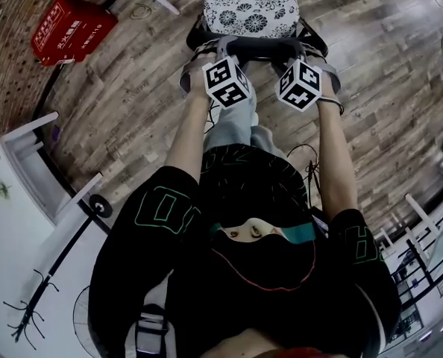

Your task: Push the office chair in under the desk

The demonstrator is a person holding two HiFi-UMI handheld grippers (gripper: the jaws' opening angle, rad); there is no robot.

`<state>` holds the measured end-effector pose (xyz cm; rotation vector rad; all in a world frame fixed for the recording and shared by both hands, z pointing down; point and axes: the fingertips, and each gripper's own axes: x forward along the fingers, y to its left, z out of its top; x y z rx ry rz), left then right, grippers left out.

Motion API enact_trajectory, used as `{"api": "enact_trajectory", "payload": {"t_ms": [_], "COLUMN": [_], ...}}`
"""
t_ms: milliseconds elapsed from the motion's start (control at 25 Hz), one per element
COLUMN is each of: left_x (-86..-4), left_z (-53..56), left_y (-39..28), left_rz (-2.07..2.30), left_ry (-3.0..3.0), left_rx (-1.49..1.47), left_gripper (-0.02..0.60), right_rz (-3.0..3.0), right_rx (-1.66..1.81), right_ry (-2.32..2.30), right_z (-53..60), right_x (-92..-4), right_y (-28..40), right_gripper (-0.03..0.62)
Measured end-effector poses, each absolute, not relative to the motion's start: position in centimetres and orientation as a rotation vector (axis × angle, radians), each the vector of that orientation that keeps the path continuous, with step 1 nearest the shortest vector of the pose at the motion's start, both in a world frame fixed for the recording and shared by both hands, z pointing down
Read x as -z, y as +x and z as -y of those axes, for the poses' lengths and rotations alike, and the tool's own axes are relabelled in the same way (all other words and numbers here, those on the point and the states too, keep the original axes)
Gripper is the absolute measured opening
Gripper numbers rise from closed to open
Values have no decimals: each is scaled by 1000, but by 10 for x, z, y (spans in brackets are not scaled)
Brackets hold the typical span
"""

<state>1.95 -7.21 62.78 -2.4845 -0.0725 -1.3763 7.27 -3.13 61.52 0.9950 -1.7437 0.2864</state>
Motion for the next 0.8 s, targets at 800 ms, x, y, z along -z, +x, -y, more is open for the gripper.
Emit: {"api": "enact_trajectory", "payload": {"t_ms": [800], "left_x": [-640], "left_z": [90], "left_y": [20], "left_rz": [145], "left_ry": [-2336], "left_rx": [1496], "left_gripper": [225], "right_rz": [1619], "right_rx": [-91], "right_ry": [905], "right_z": [57], "right_x": [-640], "right_y": [84], "right_gripper": [152]}}
